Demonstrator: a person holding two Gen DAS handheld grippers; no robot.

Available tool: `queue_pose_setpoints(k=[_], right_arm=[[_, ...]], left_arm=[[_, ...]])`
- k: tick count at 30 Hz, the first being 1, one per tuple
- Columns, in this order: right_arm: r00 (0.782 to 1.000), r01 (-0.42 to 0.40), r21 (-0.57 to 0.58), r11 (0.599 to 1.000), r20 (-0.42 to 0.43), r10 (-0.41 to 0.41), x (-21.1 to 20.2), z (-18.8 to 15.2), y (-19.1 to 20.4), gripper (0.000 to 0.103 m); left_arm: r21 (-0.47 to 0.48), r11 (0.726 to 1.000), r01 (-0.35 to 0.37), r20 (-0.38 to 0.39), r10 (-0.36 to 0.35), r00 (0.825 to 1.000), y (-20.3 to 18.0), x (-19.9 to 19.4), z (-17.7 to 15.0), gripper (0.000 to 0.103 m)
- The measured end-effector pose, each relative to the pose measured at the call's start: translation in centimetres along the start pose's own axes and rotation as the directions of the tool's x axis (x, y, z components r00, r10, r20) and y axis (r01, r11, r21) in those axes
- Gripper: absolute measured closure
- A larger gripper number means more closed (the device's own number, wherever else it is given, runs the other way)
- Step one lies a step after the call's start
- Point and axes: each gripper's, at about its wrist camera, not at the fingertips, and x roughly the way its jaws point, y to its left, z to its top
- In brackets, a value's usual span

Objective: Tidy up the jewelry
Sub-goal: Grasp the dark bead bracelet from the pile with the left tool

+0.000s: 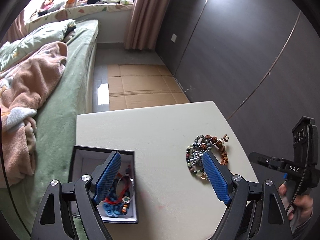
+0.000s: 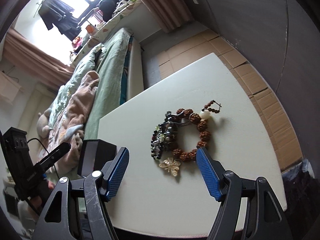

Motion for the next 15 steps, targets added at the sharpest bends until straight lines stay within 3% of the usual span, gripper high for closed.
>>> queue_pose_setpoints(k=[7, 12, 15], right_arm=[[1.0, 0.026, 0.07, 0.997, -0.005, -0.026, 0.1, 0.4, -2.9, 0.035], [0.999, 0.03, 0.113, 0.993, -0.013, -0.029, 0.8, 0.6, -4.4, 0.047], [0.999, 0.025, 0.143, 0.989, -0.03, -0.021, 1.5, 0.5, -5.2, 0.05]], left_arm=[[0.081, 0.997, 0.009, -0.053, -0.005, 0.999, -4.0, 3.0, -0.5, 0.036], [0.15, 0.988, 0.028, -0.095, -0.014, 0.995, -6.8, 5.0, -1.3, 0.047], [0.193, 0.981, 0.026, -0.119, -0.003, 0.993, -8.1, 6.3, -1.9, 0.053]])
